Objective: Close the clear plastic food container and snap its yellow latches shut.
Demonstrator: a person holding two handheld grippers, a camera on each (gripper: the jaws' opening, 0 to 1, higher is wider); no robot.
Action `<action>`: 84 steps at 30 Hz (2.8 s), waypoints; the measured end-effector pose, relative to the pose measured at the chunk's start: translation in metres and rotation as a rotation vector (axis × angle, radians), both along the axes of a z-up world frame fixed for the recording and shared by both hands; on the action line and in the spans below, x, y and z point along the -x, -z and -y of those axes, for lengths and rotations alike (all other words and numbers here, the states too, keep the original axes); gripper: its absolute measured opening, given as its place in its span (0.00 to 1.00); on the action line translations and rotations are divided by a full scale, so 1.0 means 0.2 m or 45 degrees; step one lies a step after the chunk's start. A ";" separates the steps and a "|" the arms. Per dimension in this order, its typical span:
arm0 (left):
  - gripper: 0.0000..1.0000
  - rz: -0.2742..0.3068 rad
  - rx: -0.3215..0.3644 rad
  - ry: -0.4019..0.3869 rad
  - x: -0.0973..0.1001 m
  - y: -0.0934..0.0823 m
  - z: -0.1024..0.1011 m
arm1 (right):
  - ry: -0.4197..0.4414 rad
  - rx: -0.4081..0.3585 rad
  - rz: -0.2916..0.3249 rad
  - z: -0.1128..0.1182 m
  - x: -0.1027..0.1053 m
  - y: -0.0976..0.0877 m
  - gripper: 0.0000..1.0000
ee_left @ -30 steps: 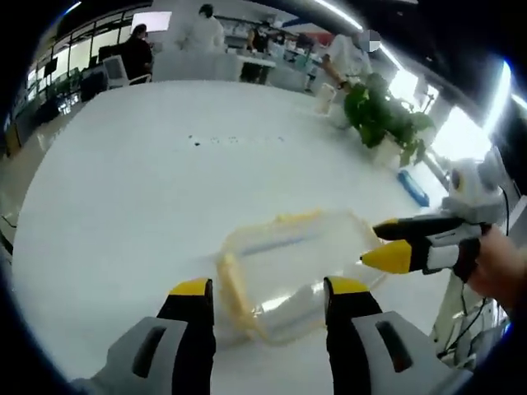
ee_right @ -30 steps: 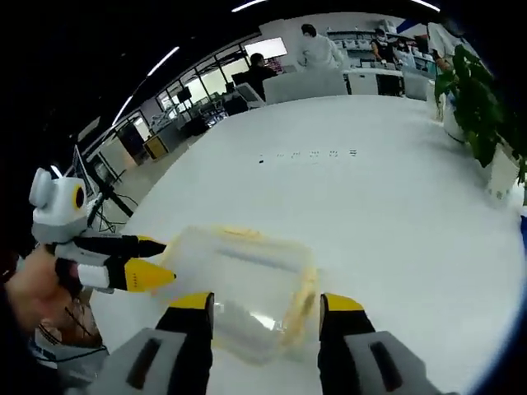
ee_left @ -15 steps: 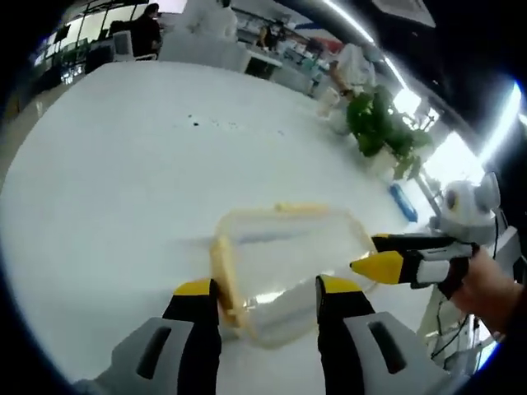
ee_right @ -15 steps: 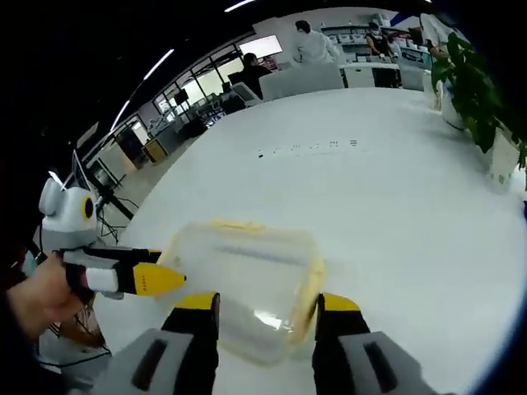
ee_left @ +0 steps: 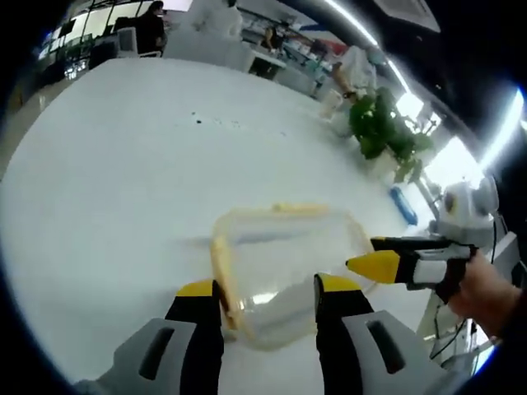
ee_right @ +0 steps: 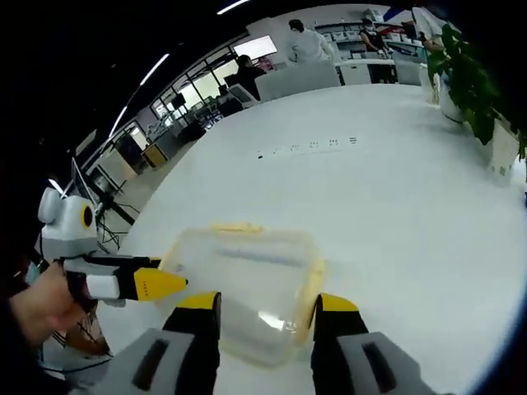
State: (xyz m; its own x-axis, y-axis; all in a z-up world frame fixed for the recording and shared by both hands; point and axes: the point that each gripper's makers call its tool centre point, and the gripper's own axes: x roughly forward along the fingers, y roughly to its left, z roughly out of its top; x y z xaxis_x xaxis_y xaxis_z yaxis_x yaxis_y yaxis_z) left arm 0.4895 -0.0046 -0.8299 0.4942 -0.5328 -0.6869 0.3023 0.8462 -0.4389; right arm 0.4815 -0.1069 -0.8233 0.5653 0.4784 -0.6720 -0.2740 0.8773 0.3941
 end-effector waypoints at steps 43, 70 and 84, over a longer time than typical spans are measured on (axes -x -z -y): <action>0.43 0.023 0.019 -0.060 -0.29 -0.02 -0.57 | 0.010 -0.033 0.066 -0.56 -0.31 0.01 0.43; 0.99 0.286 0.025 -0.158 -0.43 -0.09 -0.74 | 0.089 -0.031 0.256 -0.53 -0.38 -0.02 1.00; 0.99 0.261 0.007 -0.088 -0.30 -0.13 -0.74 | 0.063 -0.019 0.274 -0.50 -0.32 -0.08 1.00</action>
State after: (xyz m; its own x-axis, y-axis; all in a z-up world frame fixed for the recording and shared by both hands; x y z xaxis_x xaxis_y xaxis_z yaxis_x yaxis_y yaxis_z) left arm 0.5494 0.1439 -0.8031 0.6589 -0.4965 -0.5651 0.3272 0.8656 -0.3790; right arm 0.5462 -0.0065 -0.8081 0.7181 0.4554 -0.5263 -0.3096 0.8863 0.3444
